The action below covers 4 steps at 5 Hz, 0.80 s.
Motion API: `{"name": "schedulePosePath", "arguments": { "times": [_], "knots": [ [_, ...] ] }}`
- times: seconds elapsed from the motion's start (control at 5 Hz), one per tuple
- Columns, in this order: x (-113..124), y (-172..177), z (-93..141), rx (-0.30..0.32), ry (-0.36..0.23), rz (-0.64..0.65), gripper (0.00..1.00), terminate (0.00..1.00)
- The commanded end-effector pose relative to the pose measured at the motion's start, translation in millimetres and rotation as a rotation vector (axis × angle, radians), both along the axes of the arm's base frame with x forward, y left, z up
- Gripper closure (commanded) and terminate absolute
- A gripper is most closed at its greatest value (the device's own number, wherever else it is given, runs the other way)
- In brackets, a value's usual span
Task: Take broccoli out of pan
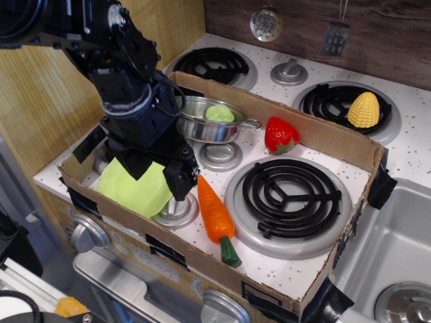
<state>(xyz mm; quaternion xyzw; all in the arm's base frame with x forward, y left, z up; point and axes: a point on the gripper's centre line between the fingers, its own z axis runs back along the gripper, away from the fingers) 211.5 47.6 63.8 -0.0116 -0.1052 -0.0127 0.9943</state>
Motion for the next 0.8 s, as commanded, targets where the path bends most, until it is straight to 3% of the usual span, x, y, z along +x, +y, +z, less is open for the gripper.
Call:
{"name": "schedulePosePath", "arguments": {
  "times": [0.0,0.4,0.6],
  "knots": [
    [33.1,23.7,51.6,0.062,-0.022,-0.019,0.00,0.00],
    [62.4,37.5,84.0,0.146,-0.018,-0.054,0.00,0.00],
    [83.0,40.3,88.9,0.150,-0.041,-0.079,0.00,0.00]
  ]
}}
